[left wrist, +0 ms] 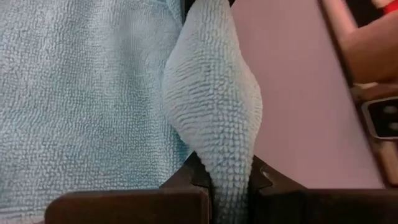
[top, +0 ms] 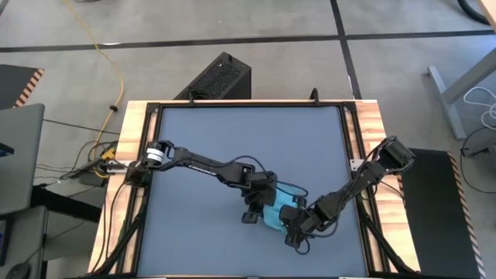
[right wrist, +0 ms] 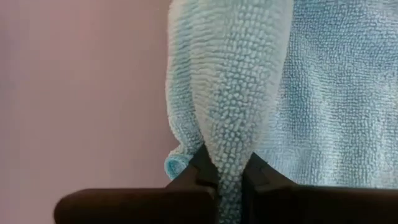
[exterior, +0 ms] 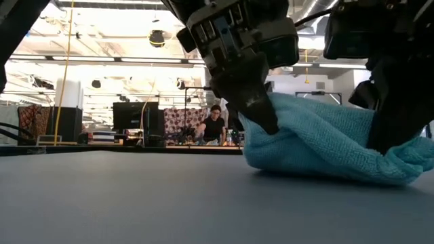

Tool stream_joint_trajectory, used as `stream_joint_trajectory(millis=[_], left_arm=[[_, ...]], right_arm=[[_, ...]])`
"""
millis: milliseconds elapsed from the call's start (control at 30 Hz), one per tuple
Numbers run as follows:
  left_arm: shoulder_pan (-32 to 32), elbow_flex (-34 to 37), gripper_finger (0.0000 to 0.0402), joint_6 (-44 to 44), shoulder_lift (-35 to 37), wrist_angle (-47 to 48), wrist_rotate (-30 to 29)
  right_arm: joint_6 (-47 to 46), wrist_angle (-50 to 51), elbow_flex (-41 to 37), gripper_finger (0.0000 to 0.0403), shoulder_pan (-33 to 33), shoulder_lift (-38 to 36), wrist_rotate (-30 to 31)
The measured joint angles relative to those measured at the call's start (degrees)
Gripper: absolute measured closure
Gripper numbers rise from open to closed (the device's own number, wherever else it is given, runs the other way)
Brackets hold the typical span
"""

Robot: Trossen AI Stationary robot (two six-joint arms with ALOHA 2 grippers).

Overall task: Roll towel
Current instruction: Roll the blue microfiber towel

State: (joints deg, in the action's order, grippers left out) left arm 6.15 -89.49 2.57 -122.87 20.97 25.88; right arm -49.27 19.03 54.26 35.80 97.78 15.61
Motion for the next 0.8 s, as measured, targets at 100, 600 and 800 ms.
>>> stream_joint_trajectory(millis=[100,600,800], left_arm=[[-1.23,0.00,0.0390,0.11,0.00,0.37,4.29],[-2.49,0.00,0.0389,1.66,-0.09,3.10,3.14],[-1.83,0.00,0.0361,-2.19,-0.09,3.53,-0.02]], right_arm=[[-1.67,-0.14,0.08,0.0363,0.94,0.00,-0.02],[-3.35,0.09,0.08,0.0363,1.50,-0.11,-2.57],[-3.39,0.69,0.00,0.0359,1.59,-0.07,-2.70]])
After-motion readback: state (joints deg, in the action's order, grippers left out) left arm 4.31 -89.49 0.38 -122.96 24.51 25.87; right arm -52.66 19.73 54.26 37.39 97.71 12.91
